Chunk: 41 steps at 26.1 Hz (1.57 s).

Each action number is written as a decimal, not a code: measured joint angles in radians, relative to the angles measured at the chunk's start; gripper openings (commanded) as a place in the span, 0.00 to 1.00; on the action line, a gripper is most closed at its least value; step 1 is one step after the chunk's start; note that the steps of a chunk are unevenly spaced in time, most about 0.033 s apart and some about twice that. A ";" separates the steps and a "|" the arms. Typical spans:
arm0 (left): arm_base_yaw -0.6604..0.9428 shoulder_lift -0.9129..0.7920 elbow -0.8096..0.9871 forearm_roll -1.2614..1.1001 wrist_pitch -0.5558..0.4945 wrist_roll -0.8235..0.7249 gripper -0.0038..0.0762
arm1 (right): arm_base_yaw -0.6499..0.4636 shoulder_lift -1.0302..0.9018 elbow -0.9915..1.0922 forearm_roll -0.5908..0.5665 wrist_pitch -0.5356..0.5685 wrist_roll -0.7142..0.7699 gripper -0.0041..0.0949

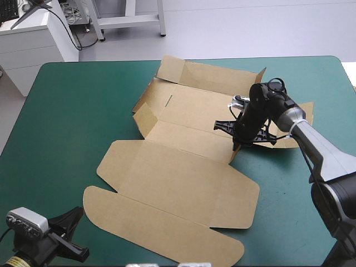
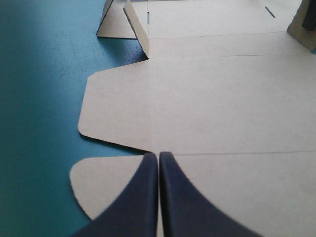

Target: Fold the box

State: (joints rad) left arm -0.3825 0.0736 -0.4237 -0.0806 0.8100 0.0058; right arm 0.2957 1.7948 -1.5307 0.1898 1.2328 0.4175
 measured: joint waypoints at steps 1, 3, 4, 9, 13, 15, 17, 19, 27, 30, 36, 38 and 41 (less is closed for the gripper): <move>0.000 0.000 0.000 0.000 0.000 0.000 0.04 | -0.009 0.017 -0.017 -0.012 0.000 -0.041 0.03; 0.000 0.000 0.000 0.000 0.000 0.000 0.04 | -0.020 0.049 -0.052 -0.035 0.000 -0.108 0.03; 0.000 0.000 0.000 0.000 0.000 0.000 0.04 | -0.023 0.066 -0.073 -0.050 0.000 -0.145 0.03; 0.000 0.000 0.000 0.000 0.000 0.000 0.04 | -0.022 0.156 -0.190 -0.073 0.000 -0.355 0.03; 0.000 0.000 0.000 0.000 0.000 0.000 0.04 | -0.022 0.199 -0.259 -0.110 -0.003 -0.524 0.03; 0.000 0.000 0.000 0.000 0.000 0.000 0.04 | -0.022 0.207 -0.287 -0.129 -0.003 -0.637 0.03; 0.000 0.000 0.000 0.000 0.000 0.000 0.04 | -0.022 0.207 -0.326 -0.138 -0.002 -0.806 0.02; 0.000 0.000 0.000 0.000 0.000 0.000 0.04 | -0.022 0.207 -0.348 -0.125 0.000 -0.908 0.02; 0.000 0.000 0.000 0.000 -0.001 0.000 0.04 | 0.017 0.208 -0.389 -0.023 -0.002 -1.343 0.02; 0.000 0.000 0.000 0.000 -0.001 0.000 0.04 | 0.083 0.217 -0.395 -0.040 -0.056 -1.491 0.02; 0.000 0.000 0.000 0.000 -0.001 0.000 0.04 | 0.252 0.259 -0.397 -0.113 -0.127 -1.629 0.02; 0.000 0.000 0.000 0.000 -0.001 0.000 0.04 | 0.291 0.271 -0.397 -0.114 -0.131 -1.657 0.02; 0.000 0.000 0.000 0.000 -0.001 0.000 0.04 | 0.329 0.277 -0.397 -0.114 -0.154 -1.694 0.02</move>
State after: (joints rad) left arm -0.3825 0.0736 -0.4237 -0.0806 0.8095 0.0058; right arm 0.6247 2.0719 -1.9278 0.0757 1.0784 -1.2763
